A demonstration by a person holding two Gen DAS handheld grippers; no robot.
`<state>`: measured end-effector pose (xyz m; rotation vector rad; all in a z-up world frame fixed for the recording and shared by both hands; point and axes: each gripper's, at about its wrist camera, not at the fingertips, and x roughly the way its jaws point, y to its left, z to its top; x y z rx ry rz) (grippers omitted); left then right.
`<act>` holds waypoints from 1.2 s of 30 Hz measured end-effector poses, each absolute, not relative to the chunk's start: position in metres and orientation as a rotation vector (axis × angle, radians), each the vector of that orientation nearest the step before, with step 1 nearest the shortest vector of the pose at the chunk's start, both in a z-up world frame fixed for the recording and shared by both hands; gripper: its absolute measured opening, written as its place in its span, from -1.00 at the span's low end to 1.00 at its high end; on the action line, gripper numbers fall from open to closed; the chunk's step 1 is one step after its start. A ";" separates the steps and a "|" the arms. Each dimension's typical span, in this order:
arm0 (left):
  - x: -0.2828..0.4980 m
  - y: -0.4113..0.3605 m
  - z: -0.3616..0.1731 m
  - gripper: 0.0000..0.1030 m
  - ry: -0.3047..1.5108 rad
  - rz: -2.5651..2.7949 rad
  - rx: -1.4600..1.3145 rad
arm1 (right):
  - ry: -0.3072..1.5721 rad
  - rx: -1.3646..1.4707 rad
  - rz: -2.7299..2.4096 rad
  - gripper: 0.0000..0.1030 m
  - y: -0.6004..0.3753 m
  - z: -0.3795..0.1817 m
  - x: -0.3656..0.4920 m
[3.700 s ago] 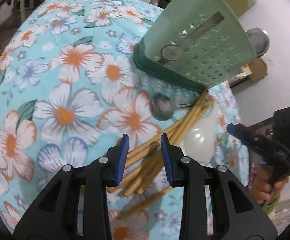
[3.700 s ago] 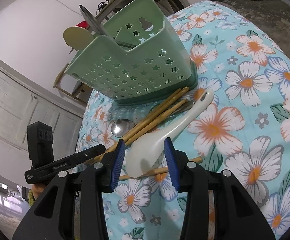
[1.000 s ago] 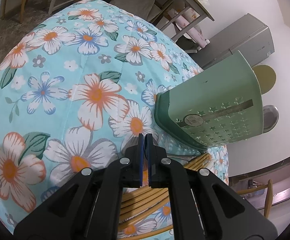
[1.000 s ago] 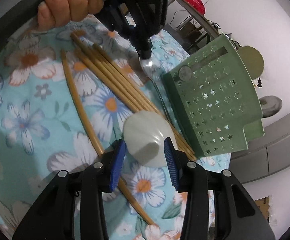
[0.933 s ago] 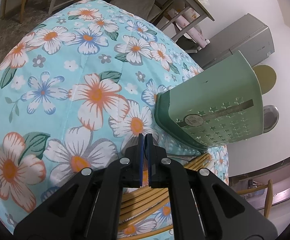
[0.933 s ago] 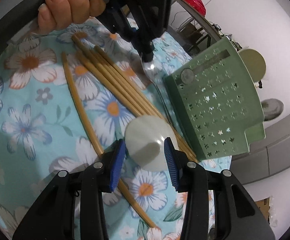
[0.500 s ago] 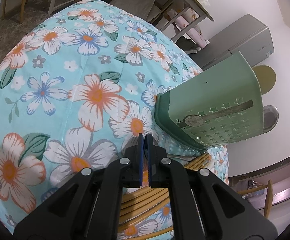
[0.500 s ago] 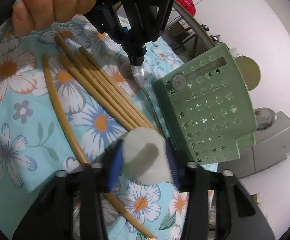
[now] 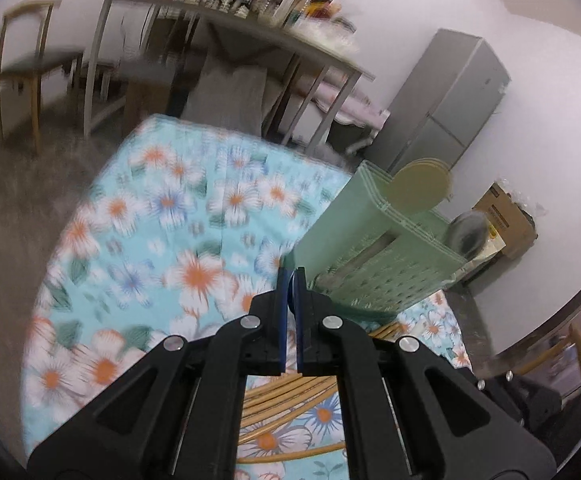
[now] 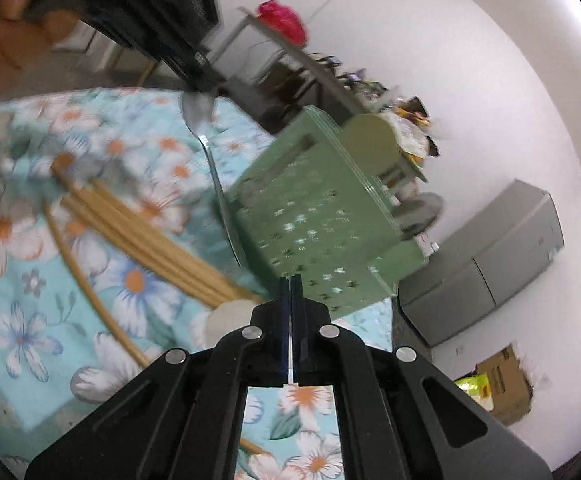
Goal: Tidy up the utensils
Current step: 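Lower the metal utensil into the green caddy and open the left gripper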
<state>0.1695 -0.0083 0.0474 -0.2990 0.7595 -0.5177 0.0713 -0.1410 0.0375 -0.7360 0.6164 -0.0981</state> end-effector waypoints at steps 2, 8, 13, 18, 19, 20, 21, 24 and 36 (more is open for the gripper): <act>0.161 0.000 0.070 -0.97 0.700 -0.531 -0.294 | 0.613 -0.699 -0.110 -0.99 -0.146 0.044 0.073; 0.144 0.020 0.129 -0.97 0.537 -0.568 -0.323 | 0.622 -0.620 -0.112 -0.99 -0.153 0.050 0.071; 0.148 0.017 0.156 -0.97 0.436 -0.558 -0.292 | 0.623 -0.595 -0.105 -0.99 -0.152 0.050 0.065; 0.157 -0.015 0.165 -0.98 0.385 -0.494 -0.111 | 0.625 -0.569 -0.108 -0.99 -0.154 0.053 0.062; 0.157 -0.021 0.167 -0.97 0.371 -0.477 -0.069 | 0.625 -0.566 -0.109 -0.99 -0.155 0.053 0.062; 0.157 -0.030 0.167 -0.97 0.351 -0.454 -0.006 | 0.628 -0.560 -0.108 -0.99 -0.156 0.053 0.061; 0.158 -0.042 0.166 -0.97 0.336 -0.430 0.064 | 0.630 -0.556 -0.108 -0.99 -0.156 0.053 0.061; 0.158 -0.067 0.163 -0.97 0.297 -0.396 0.199 | 0.636 -0.544 -0.107 -0.99 -0.157 0.052 0.061; 0.189 -0.093 0.142 -0.46 0.334 -0.483 0.115 | 0.685 -0.516 -0.101 -0.99 -0.164 0.041 0.062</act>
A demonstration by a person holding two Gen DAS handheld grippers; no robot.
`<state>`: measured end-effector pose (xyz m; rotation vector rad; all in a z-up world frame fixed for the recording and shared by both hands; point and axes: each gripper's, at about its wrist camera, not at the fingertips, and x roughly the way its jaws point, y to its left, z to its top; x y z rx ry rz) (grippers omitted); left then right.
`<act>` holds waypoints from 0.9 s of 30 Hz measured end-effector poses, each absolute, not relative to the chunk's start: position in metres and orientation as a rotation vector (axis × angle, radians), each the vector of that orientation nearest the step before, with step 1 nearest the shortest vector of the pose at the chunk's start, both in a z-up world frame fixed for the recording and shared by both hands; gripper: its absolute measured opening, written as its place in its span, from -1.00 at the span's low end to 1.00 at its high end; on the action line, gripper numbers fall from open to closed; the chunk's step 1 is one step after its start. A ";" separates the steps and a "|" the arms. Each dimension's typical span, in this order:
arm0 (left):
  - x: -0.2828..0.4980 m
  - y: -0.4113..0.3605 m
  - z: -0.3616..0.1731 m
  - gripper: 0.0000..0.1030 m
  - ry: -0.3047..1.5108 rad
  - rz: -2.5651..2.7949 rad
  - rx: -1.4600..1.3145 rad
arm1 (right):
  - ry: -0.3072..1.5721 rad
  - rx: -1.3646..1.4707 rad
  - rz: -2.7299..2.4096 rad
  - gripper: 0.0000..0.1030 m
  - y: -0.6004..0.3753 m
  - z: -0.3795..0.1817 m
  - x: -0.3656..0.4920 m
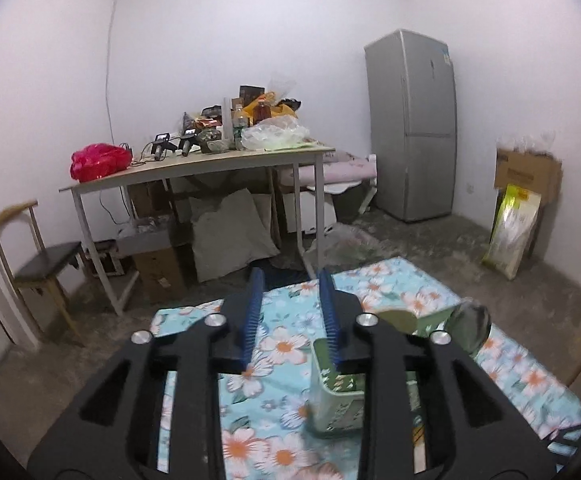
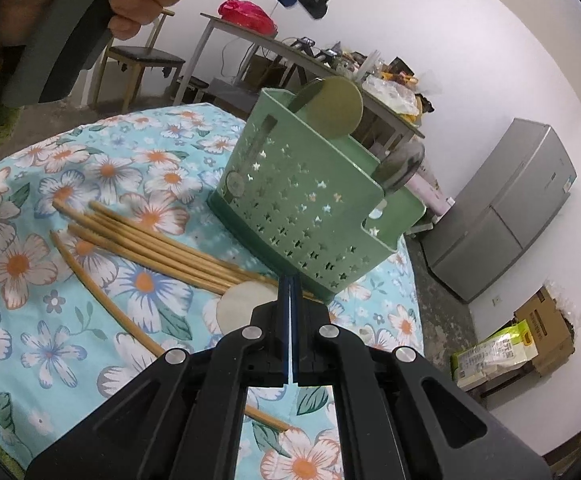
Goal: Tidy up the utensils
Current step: 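Lower the metal utensil into the green caddy and open the left gripper, then close the right gripper on the white ceramic spoon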
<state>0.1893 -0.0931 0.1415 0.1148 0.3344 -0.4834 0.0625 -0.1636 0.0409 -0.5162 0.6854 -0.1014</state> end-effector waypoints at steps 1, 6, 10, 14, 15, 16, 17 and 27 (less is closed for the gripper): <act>0.189 -0.091 0.141 -0.46 0.337 -0.485 0.104 | 0.696 -0.509 -0.097 -0.95 -0.165 0.040 0.064; 0.192 -0.081 0.136 -0.43 0.362 -0.481 0.060 | 0.745 -0.483 -0.082 -0.58 -0.167 0.029 0.069; 0.190 -0.067 0.126 -0.28 0.404 -0.472 0.032 | 0.804 -0.486 -0.074 -0.33 -0.167 0.015 0.075; 0.188 -0.055 0.108 -0.17 0.465 -0.454 0.014 | 0.874 -0.525 -0.066 -0.13 -0.163 0.001 0.085; 0.188 -0.052 0.104 -0.16 0.481 -0.446 0.008 | 0.897 -0.538 -0.054 -0.08 -0.161 -0.003 0.088; 0.188 -0.050 0.101 -0.16 0.492 -0.440 0.003 | 0.905 -0.547 -0.049 -0.03 -0.159 -0.005 0.090; 0.189 -0.046 0.095 -0.15 0.511 -0.432 -0.008 | 0.919 -0.563 -0.042 0.06 -0.155 -0.009 0.093; 0.188 -0.025 0.076 -0.15 0.576 -0.395 -0.048 | 0.927 -0.648 -0.175 -0.02 -0.136 -0.026 0.115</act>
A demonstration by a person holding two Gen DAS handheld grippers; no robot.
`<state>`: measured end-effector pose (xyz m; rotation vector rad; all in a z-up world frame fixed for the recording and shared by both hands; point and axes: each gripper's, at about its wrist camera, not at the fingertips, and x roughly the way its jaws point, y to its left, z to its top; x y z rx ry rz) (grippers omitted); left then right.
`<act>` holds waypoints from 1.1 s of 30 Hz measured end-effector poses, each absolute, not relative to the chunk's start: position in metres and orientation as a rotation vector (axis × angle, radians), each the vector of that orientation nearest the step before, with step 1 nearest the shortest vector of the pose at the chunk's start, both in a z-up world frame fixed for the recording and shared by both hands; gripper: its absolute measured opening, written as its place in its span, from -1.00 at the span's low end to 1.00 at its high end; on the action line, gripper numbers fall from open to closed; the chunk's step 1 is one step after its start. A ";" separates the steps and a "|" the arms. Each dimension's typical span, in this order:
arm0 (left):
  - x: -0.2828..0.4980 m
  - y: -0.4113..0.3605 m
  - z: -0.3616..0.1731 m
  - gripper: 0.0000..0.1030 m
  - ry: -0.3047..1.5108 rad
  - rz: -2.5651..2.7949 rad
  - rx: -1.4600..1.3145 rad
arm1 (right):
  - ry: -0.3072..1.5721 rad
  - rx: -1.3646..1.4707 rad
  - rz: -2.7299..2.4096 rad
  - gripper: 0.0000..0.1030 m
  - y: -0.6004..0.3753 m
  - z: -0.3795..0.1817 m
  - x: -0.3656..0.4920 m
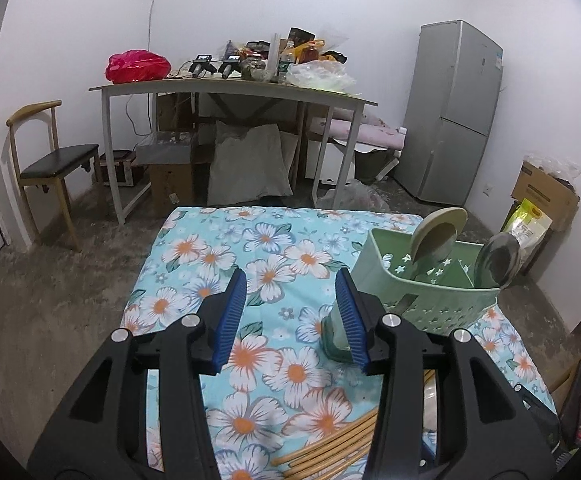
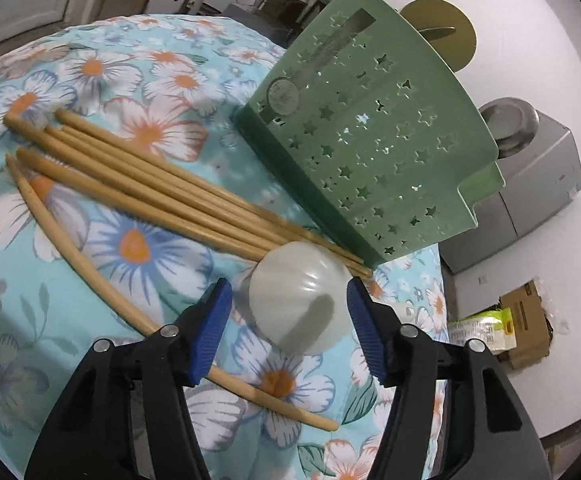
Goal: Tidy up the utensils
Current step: 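Close the right gripper on the white ceramic spoon, then lift the white ceramic spoon with the right gripper toward the caddy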
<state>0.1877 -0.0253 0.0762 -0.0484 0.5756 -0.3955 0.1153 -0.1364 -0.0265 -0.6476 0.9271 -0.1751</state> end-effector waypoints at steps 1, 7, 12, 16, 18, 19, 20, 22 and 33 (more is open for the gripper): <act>0.188 -0.023 0.076 -0.15 0.576 -0.393 -0.051 | 0.940 -0.655 -0.191 -0.25 -0.135 -0.029 0.117; 0.182 -0.021 0.078 -0.15 0.569 -0.385 -0.061 | 0.940 -0.691 -0.226 -0.88 -0.129 -0.032 0.119; 0.178 -0.019 0.074 -0.15 0.580 -0.380 -0.073 | 0.922 -0.689 -0.250 -0.98 -0.135 -0.025 0.114; 0.177 -0.015 0.069 -0.15 0.593 -0.377 -0.092 | 0.862 -0.698 -0.281 -0.98 -0.140 -0.008 0.106; 0.177 -0.013 0.066 -0.15 0.601 -0.377 -0.097 | 0.852 -0.686 -0.275 -0.98 -0.143 -0.002 0.104; 0.177 -0.013 0.066 -0.15 0.603 -0.377 -0.098 | 0.850 -0.672 -0.272 -0.98 -0.145 0.000 0.103; 0.177 -0.013 0.065 -0.15 0.604 -0.376 -0.098 | 0.843 -0.649 -0.264 -0.98 -0.149 0.004 0.101; 0.176 -0.011 0.064 -0.15 0.605 -0.373 -0.095 | 0.830 -0.648 -0.263 -0.98 -0.155 0.007 0.097; 0.179 -0.003 0.059 -0.15 0.631 -0.351 -0.100 | 0.953 -0.976 -0.126 -0.07 -0.202 -0.038 0.101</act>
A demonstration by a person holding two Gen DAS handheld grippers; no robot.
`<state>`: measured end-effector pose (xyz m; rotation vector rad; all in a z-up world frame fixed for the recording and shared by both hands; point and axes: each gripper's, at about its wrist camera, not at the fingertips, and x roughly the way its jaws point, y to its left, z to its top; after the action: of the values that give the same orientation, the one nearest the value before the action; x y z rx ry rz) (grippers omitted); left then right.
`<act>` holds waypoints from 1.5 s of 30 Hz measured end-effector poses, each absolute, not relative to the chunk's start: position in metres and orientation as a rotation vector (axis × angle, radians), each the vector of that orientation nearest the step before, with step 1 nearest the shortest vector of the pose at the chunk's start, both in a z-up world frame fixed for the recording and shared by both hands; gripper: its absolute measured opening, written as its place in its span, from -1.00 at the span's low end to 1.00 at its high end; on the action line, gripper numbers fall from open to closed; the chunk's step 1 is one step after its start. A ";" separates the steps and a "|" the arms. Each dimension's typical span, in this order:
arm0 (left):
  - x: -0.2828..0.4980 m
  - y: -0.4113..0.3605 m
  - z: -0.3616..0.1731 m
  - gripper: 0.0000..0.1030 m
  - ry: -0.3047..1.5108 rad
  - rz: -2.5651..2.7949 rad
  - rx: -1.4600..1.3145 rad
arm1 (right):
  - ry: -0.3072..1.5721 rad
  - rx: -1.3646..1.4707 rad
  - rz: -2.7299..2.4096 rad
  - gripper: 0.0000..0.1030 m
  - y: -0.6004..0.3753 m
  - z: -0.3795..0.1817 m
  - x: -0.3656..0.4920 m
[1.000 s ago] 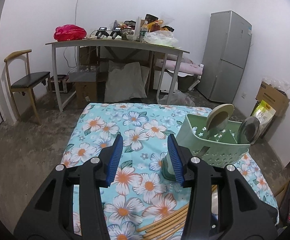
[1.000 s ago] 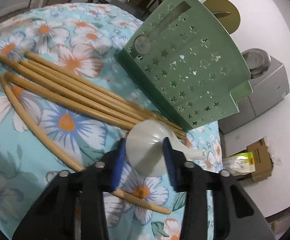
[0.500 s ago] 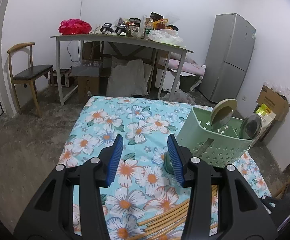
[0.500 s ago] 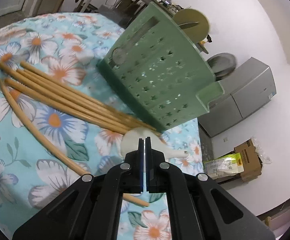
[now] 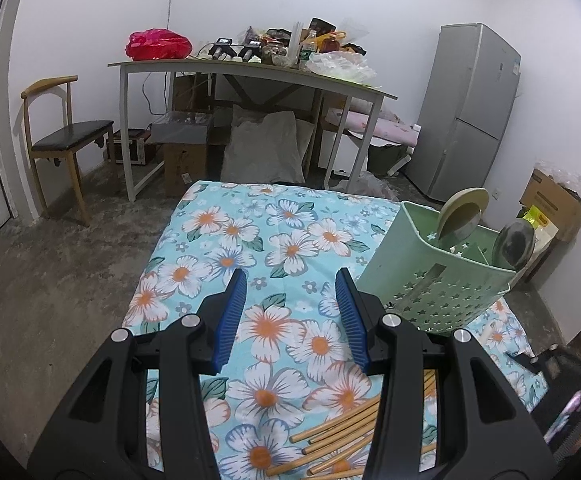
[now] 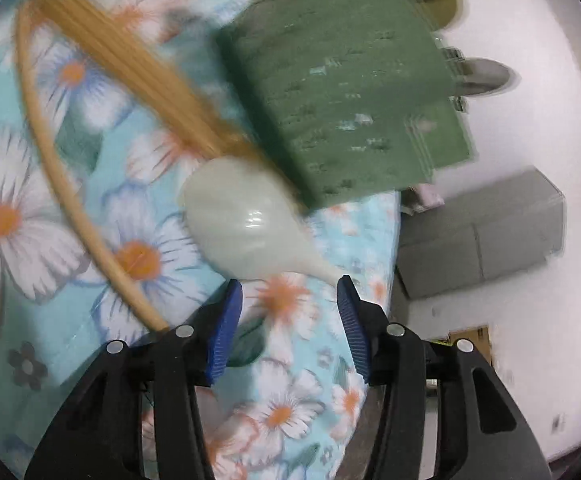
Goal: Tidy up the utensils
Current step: 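Lift the white ceramic spoon with the right gripper toward the caddy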
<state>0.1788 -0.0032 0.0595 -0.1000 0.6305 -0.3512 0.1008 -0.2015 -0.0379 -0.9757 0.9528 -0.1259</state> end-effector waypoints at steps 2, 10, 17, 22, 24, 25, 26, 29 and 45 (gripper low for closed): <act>0.180 -0.003 0.059 -0.15 0.633 -0.350 -0.099 | 0.924 -1.015 -0.101 -0.07 -0.198 -0.040 0.104; 0.183 -0.007 0.058 -0.15 0.638 -0.349 -0.089 | 0.801 -0.985 -0.083 -0.07 -0.187 -0.028 0.113; 0.190 -0.010 0.054 -0.15 0.649 -0.350 -0.083 | 0.723 -0.912 -0.117 -0.08 -0.185 -0.016 0.119; 0.191 -0.010 0.054 -0.15 0.650 -0.354 -0.085 | 0.737 -0.950 -0.102 -0.57 -0.179 -0.030 0.129; 0.191 -0.010 0.054 -0.15 0.650 -0.353 -0.082 | 0.718 -0.990 -0.119 -0.74 -0.176 -0.038 0.128; 0.191 -0.010 0.055 -0.15 0.650 -0.352 -0.081 | 0.705 -1.002 -0.125 -0.81 -0.175 -0.038 0.127; 0.191 -0.010 0.054 -0.15 0.650 -0.352 -0.080 | 0.689 -1.011 -0.134 -0.83 -0.175 -0.036 0.125; 0.192 -0.010 0.054 -0.15 0.652 -0.351 -0.084 | 0.631 -1.001 -0.177 -0.91 -0.176 -0.021 0.112; 0.180 -0.009 0.053 -0.15 0.640 -0.369 -0.106 | 0.383 -0.104 -0.187 -0.95 -0.289 0.177 0.069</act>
<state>0.1798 -0.0086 0.0528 -0.1056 0.6402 -0.3694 0.0690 -0.2893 0.1774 -0.1042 0.3833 -0.1868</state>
